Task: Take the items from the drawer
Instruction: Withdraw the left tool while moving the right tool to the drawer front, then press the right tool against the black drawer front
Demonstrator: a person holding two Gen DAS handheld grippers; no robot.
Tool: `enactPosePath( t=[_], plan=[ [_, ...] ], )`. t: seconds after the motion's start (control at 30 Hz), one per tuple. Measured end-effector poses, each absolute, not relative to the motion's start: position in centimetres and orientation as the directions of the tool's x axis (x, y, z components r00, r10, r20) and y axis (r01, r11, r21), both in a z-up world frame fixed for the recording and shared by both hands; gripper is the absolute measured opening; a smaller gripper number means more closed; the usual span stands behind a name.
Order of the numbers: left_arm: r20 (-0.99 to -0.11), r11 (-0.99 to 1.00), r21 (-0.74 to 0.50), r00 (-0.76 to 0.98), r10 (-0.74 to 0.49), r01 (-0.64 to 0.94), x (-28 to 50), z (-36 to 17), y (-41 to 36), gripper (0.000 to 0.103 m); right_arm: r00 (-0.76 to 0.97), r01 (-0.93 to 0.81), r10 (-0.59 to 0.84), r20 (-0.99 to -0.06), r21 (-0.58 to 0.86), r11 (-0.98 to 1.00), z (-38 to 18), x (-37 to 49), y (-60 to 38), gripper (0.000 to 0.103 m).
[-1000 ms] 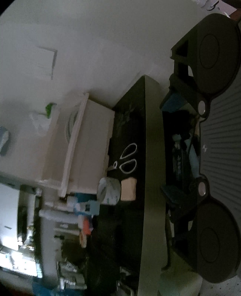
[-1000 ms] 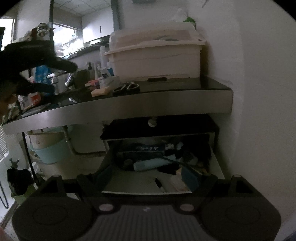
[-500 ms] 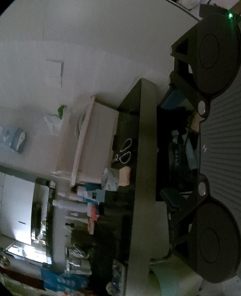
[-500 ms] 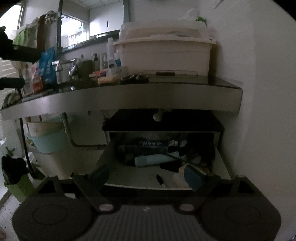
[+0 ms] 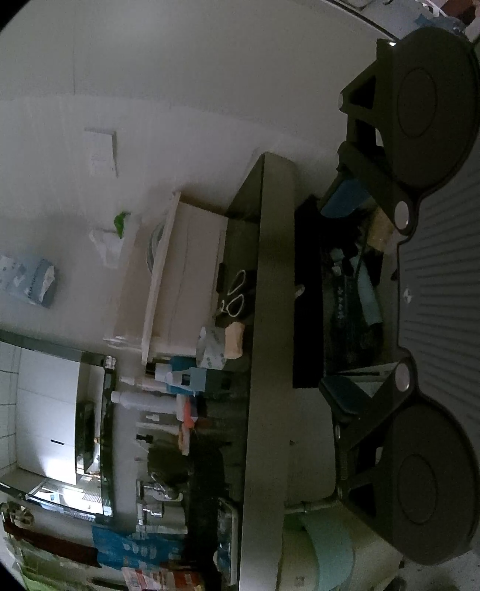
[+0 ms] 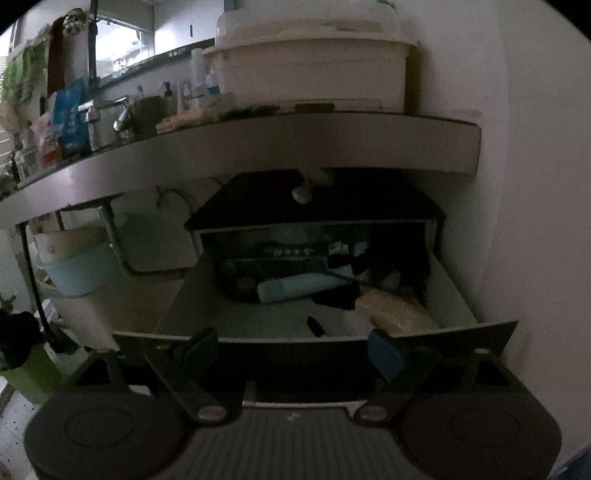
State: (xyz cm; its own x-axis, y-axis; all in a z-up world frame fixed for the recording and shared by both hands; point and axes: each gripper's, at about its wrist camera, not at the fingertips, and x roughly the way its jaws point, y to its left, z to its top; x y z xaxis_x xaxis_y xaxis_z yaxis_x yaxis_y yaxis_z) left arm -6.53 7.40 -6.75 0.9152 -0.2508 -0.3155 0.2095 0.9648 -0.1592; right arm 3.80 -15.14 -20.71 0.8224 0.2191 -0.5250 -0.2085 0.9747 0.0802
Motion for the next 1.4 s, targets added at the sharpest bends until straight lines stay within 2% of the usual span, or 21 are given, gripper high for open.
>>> enactPosePath(
  t=[0.3,0.47,0.63,0.97,1.4],
  plan=[
    [-0.311,0.977,-0.162,0.932,-0.187,0.142,-8.2,-8.0,8.3,0.094,0.820,-0.204,0.194,-0.539,0.042,0.978,-22.4,4.3,-14.1,0.088],
    [-0.347,0.972,-0.189,0.917,-0.198,0.139,-8.4,-8.8,8.6,0.094,0.793,-0.199,0.179,-0.582,0.030,0.980,-24.1,5.3,-13.7,0.086],
    [-0.367,0.974,-0.182,0.910,-0.193,0.133,-8.5,-9.1,8.7,0.094,0.739,-0.200,0.179,-0.650,0.042,0.979,-25.8,7.3,-13.3,0.072],
    [-0.384,0.973,-0.190,0.903,-0.193,0.127,-8.0,-8.9,9.0,0.094,0.659,-0.159,0.156,-0.736,0.067,0.985,-27.9,10.2,-13.1,0.072],
    [-0.393,0.976,-0.190,0.903,-0.171,0.102,-7.5,-8.6,9.8,0.094,0.634,-0.168,0.147,-0.759,0.050,0.984,-28.5,12.4,-11.9,0.074]
  ],
)
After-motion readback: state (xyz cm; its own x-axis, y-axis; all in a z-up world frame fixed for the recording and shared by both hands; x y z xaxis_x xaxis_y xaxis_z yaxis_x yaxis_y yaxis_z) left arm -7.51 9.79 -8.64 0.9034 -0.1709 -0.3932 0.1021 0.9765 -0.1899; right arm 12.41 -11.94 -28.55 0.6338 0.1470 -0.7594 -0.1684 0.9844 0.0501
